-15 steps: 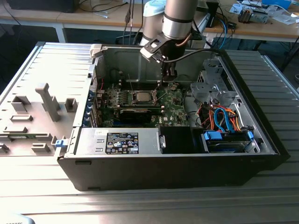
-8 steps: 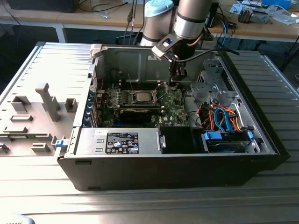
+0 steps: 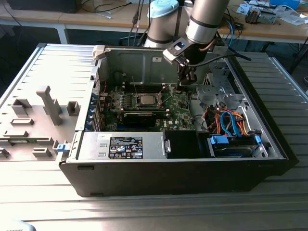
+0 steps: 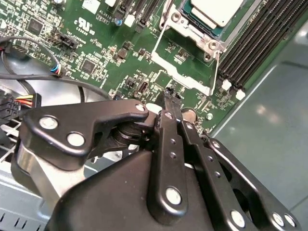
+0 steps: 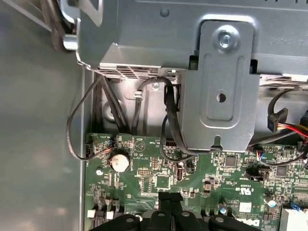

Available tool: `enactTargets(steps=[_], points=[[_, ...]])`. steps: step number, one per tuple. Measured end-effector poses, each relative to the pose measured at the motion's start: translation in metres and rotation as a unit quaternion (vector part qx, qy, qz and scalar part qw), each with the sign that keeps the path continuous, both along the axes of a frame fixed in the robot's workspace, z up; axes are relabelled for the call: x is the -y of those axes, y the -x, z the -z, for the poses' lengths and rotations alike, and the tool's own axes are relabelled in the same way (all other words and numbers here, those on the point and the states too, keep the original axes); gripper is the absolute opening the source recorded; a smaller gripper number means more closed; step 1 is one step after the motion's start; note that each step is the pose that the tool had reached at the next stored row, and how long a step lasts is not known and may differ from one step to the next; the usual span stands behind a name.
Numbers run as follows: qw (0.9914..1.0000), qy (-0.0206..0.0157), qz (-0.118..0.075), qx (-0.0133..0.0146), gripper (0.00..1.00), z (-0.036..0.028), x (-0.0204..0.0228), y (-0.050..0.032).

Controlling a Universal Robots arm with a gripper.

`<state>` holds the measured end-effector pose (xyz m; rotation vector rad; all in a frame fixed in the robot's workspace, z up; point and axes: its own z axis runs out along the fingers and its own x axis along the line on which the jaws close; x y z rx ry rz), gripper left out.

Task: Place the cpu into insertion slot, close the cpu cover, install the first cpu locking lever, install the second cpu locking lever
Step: 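Close the cpu cover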

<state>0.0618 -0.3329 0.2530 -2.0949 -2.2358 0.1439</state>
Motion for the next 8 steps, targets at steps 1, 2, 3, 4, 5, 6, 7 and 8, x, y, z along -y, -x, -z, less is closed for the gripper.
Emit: enactTargets(steps=[1, 2, 3, 4, 5, 6, 7, 8], points=[[1.00000, -0.0008, 0.000, 0.0000, 0.11, 0.0010, 0.0000, 0.0012], [1.00000, -0.0018, 0.000, 0.0000, 0.11, 0.0015, 0.0000, 0.0039], [0.99998, -0.0056, 0.000, -0.0001, 0.11, 0.0018, 0.0000, 0.0131], [0.99997, -0.0074, 0.000, 0.0000, 0.11, 0.0018, 0.0000, 0.0180], [0.99996, -0.0084, 0.000, 0.0000, 0.11, 0.0018, 0.0000, 0.0209], [0.99996, -0.0092, 0.000, 0.0002, 0.11, 0.0018, 0.0001, 0.0235], [0.99995, -0.0104, 0.000, 0.0005, 0.11, 0.0017, 0.0001, 0.0263], [0.99993, -0.0120, 0.000, 0.0009, 0.11, 0.0018, 0.0001, 0.0294]])
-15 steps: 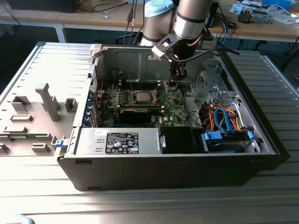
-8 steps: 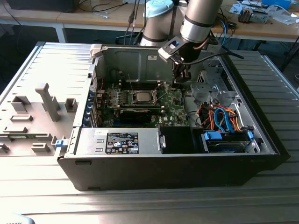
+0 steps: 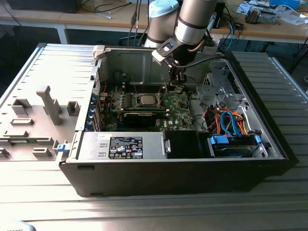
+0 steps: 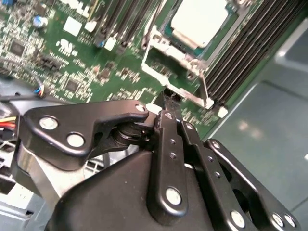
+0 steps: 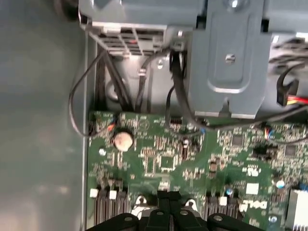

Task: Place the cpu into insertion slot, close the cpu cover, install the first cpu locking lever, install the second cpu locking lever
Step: 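Close the cpu cover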

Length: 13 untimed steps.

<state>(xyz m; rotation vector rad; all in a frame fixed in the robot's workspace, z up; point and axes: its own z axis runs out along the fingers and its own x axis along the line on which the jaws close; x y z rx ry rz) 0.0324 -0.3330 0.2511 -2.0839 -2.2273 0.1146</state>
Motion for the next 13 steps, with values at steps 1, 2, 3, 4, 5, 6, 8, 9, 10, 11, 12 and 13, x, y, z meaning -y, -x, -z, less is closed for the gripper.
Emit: enactTargets(steps=[1, 2, 3, 4, 5, 6, 8, 9, 10, 11, 12, 13], points=[[1.00000, -0.0021, 0.000, 0.0004, 0.11, 0.0000, 0.0000, 0.0035], [0.99999, -0.0050, 0.000, 0.0006, 0.11, 0.0001, 0.0000, 0.0065], [0.99995, -0.0100, 0.000, 0.0007, 0.11, 0.0000, 0.0000, 0.0102], [0.99989, -0.0148, 0.000, 0.0007, 0.11, 0.0000, 0.0000, 0.0130], [0.99980, -0.0198, 0.000, 0.0008, 0.11, 0.0000, 0.0000, 0.0157], [0.99970, -0.0244, 0.000, 0.0008, 0.11, 0.0001, 0.0001, 0.0185], [0.99945, -0.0331, -0.002, 0.0009, 0.11, 0.0005, 0.0009, 0.0248], [0.99944, -0.0333, -0.002, 0.0010, 0.11, 0.0007, 0.0012, 0.0267], [0.99944, -0.0333, -0.002, 0.0013, 0.11, 0.0008, 0.0015, 0.0285], [0.99948, -0.0321, -0.003, 0.0017, 0.11, 0.0007, 0.0017, 0.0308], [0.99952, -0.0307, -0.003, 0.0021, 0.11, 0.0007, 0.0018, 0.0325], [0.99962, -0.0273, -0.004, 0.0027, 0.11, 0.0008, 0.0019, 0.0347]])
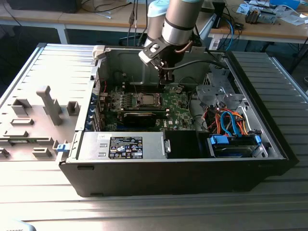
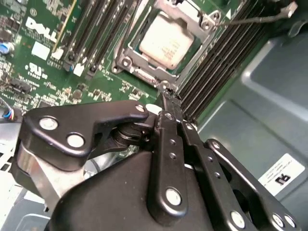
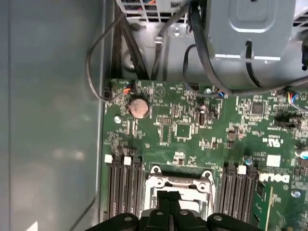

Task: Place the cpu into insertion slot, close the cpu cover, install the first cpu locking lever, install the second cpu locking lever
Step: 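Close the cpu cover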

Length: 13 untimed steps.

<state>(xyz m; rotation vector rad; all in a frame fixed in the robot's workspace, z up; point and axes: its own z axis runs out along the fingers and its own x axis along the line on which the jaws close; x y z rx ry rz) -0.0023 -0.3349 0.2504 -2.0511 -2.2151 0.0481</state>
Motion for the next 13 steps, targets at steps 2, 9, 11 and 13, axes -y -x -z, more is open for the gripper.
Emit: enactTargets(steps=[2, 9, 11, 13], points=[[0.99991, 0.0134, 0.000, 0.0007, 0.11, 0.0001, 0.0000, 0.0051], [0.99987, 0.0159, 0.000, 0.0010, 0.11, 0.0111, 0.0001, 0.0279], [0.99987, 0.0159, 0.000, 0.0011, 0.11, 0.0156, 0.0013, 0.0390], [0.99987, 0.0160, 0.000, 0.0011, 0.11, 0.0263, 0.0039, 0.0455]])
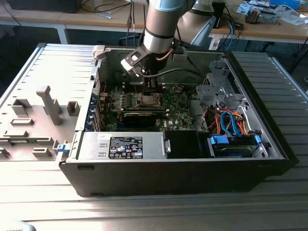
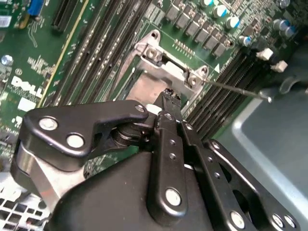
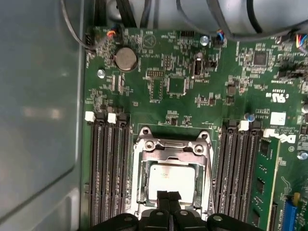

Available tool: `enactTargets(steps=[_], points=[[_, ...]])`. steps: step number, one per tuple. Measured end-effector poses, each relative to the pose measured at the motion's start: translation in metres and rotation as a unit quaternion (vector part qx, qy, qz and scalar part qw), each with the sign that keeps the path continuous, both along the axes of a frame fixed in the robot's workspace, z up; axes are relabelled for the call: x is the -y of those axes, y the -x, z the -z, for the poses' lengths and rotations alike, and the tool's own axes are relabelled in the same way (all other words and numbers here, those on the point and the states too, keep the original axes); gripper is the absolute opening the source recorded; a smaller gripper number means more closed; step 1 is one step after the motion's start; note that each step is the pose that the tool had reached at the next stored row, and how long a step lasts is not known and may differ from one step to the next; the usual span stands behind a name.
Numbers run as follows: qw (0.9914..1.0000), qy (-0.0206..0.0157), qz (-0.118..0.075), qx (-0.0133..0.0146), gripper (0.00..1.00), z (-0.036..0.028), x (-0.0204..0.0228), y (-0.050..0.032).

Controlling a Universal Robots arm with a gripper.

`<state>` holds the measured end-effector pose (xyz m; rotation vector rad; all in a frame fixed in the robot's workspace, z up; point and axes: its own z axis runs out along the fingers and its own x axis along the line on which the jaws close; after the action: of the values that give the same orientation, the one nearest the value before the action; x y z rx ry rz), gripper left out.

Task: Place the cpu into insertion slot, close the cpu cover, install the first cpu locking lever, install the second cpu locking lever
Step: 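Close the cpu cover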

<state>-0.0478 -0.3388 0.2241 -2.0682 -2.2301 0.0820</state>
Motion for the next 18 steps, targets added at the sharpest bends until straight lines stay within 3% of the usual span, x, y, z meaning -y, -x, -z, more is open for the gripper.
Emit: enactTargets(steps=[7, 13, 18], points=[[1.00000, 0.0000, 0.000, -0.0001, 0.11, 0.0131, 0.0021, 0.0092], [1.00000, 0.0001, 0.000, -0.0001, 0.11, 0.0187, 0.0048, 0.0111], [1.00000, 0.0001, 0.000, -0.0001, 0.11, 0.0195, 0.0075, 0.0102]])
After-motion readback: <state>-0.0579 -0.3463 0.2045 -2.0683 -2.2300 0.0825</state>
